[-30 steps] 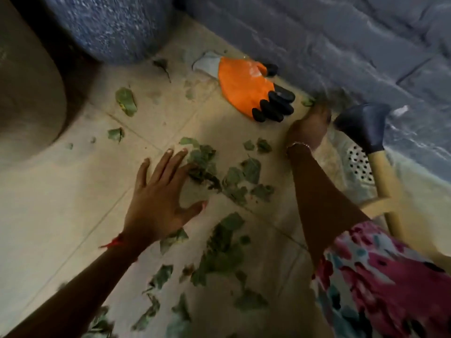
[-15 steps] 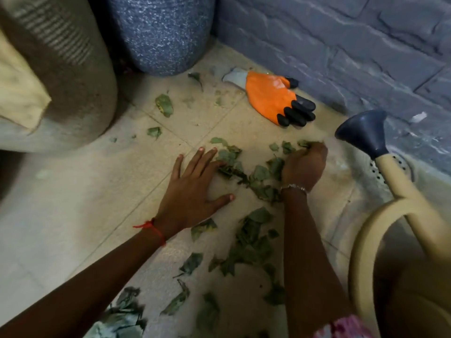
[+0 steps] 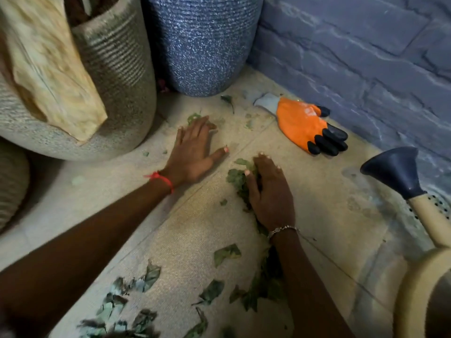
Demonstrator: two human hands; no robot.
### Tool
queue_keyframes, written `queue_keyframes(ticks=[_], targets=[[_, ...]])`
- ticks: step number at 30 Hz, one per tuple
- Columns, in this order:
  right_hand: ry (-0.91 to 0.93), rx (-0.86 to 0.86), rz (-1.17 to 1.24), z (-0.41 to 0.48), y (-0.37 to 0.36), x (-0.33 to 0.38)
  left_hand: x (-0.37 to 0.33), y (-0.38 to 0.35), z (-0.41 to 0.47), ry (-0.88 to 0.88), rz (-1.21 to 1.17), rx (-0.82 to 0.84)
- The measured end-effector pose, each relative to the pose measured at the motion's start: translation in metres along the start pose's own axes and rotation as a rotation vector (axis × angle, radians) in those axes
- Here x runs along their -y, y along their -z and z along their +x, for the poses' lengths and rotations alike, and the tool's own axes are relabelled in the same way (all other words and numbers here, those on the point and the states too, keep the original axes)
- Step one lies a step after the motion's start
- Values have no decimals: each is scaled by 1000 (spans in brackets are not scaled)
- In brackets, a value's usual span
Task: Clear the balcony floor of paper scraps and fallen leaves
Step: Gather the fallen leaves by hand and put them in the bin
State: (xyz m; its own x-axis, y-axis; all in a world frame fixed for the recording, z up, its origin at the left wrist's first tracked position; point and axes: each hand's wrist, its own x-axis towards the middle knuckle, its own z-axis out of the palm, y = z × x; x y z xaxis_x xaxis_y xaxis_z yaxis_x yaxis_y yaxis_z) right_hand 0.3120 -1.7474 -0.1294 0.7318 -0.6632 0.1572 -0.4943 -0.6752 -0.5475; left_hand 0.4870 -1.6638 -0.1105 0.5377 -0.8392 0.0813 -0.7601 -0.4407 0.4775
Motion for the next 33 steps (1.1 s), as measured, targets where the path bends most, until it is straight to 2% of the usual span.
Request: queue_keyframes(ticks=[3, 6, 9, 12, 18, 21, 24, 26, 27, 29, 31, 33], targets=[[-31, 11, 9, 0, 4, 0, 14, 7, 39, -68, 34, 102], [-69, 9, 63, -1, 5, 3, 14, 10, 76, -182, 173, 123], [-80, -21, 80, -2, 4, 3, 9, 7, 106, -200, 259, 216], [-80, -25, 87, 0, 4, 3, 13, 6, 116, -187, 217, 303], [-59, -15, 53, 1, 3, 1, 21, 8, 58, -179, -273, 169], [-44, -3, 39, 4, 2, -2, 11, 5, 18, -154, -487, 194], [-51, 1, 95, 3, 3, -2, -2, 4, -14, -102, -846, 209], [-44, 1, 126, 3, 4, -2, -9, 7, -25, -75, -981, 104], [-34, 2, 125, 3, 4, -1, -8, 7, -26, -69, -905, 30], [-18, 16, 94, 3, 4, -1, -1, 2, -21, -69, -501, -28], [1, 44, 39, 4, 3, -1, 4, -5, -21, -70, -172, 91], [17, 80, 3, 4, 3, 1, -2, -13, -30, -119, -127, 174]])
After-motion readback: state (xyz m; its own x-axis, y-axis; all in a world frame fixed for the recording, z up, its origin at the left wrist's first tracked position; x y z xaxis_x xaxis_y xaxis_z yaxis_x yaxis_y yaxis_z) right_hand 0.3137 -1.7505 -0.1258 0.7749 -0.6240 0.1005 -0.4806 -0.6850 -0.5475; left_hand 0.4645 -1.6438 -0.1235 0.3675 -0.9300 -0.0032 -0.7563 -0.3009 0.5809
